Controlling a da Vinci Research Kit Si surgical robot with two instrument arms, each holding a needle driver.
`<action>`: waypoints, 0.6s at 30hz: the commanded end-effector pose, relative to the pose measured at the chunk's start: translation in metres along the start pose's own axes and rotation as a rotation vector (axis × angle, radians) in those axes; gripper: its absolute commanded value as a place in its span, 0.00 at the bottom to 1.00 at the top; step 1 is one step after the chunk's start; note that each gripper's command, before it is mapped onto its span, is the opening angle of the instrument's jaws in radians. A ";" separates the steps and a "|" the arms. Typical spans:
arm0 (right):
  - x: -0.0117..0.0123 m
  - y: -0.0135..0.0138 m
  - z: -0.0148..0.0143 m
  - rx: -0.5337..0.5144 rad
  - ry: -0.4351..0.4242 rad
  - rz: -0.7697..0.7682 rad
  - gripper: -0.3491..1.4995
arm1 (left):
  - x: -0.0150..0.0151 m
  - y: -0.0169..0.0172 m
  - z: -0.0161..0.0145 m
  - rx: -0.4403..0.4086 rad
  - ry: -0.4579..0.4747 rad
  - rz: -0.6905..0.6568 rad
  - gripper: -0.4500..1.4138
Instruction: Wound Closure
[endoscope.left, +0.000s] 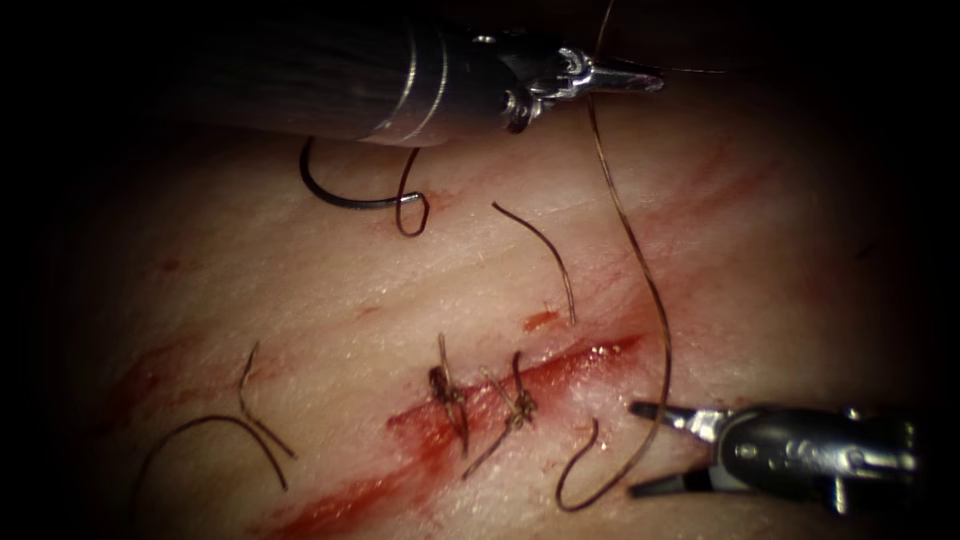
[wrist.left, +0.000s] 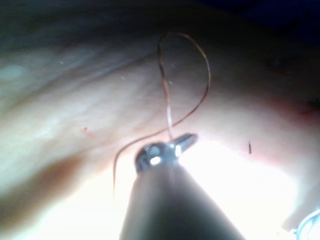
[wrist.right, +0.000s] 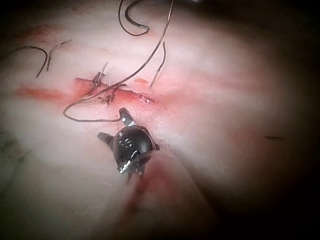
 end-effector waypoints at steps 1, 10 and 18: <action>0.0001 0.0007 0.0015 -0.023 0.032 0.013 0.90 | -0.0001 -0.0005 0.0005 0.002 0.001 0.001 0.00; 0.0022 0.0037 0.0060 -0.147 0.147 0.030 0.90 | -0.0003 -0.0008 0.0007 -0.014 0.061 0.027 0.00; 0.0031 0.0036 0.0074 -0.218 0.352 0.067 0.90 | -0.0029 -0.0031 0.0010 0.004 0.088 0.219 0.00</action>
